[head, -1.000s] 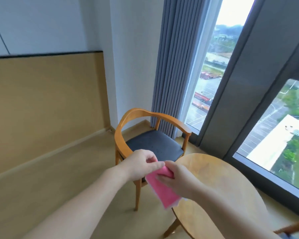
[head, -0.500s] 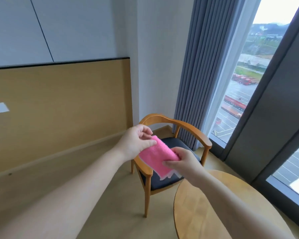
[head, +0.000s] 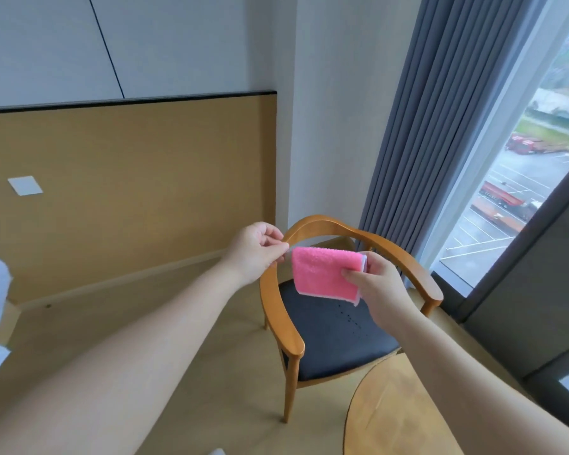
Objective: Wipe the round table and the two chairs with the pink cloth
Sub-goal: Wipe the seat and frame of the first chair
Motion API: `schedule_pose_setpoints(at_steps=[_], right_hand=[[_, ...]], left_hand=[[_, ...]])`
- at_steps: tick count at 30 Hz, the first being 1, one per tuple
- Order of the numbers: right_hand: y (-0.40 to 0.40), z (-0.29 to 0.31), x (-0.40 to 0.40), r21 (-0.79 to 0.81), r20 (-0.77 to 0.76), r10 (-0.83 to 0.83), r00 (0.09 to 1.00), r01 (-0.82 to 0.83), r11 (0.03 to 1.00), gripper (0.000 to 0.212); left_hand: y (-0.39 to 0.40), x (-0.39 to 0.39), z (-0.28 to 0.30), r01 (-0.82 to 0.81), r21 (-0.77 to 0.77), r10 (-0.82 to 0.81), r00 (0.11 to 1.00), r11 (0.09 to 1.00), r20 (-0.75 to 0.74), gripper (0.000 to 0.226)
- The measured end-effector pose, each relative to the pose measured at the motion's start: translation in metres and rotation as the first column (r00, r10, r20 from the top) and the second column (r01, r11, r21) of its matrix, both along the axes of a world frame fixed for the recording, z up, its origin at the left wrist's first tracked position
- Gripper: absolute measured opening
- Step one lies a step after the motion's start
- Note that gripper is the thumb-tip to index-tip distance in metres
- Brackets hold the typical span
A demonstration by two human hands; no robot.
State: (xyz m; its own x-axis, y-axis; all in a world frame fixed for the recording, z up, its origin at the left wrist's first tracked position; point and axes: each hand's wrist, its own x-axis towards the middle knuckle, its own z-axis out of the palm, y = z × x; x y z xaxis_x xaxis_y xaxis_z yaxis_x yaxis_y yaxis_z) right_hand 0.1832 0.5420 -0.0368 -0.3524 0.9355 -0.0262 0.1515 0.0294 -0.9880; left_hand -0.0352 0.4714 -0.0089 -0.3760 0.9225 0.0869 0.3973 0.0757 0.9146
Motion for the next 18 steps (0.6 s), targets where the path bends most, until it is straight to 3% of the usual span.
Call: schedule_pose_setpoints(at_steps=[3, 7, 14, 18], right_hand=[[0.039, -0.026, -0.015, 0.132, 0.292, -0.061, 0.954, 0.023, 0.991, 0.020], [0.093, -0.072, -0.040, 0.191, 0.532, -0.118, 0.838, 0.017, 0.981, 0.015], [0.153, -0.182, -0.081, 0.012, 0.745, -0.120, 0.656, 0.166, 0.986, 0.016], [0.181, -0.246, -0.093, -0.082, 0.798, -0.043, 0.601, 0.178, 0.981, 0.015]], left_hand=[[0.043, -0.033, -0.031, -0.036, -0.079, 0.032, 0.998, 0.996, -0.052, 0.005], [0.116, -0.089, -0.086, -0.049, -0.197, 0.034, 0.996, 0.979, -0.080, 0.009], [0.220, -0.156, -0.218, -0.081, -0.432, 0.027, 0.991, 0.898, -0.129, 0.010], [0.246, -0.162, -0.294, -0.164, -0.538, 0.040, 0.971, 0.827, -0.234, 0.031]])
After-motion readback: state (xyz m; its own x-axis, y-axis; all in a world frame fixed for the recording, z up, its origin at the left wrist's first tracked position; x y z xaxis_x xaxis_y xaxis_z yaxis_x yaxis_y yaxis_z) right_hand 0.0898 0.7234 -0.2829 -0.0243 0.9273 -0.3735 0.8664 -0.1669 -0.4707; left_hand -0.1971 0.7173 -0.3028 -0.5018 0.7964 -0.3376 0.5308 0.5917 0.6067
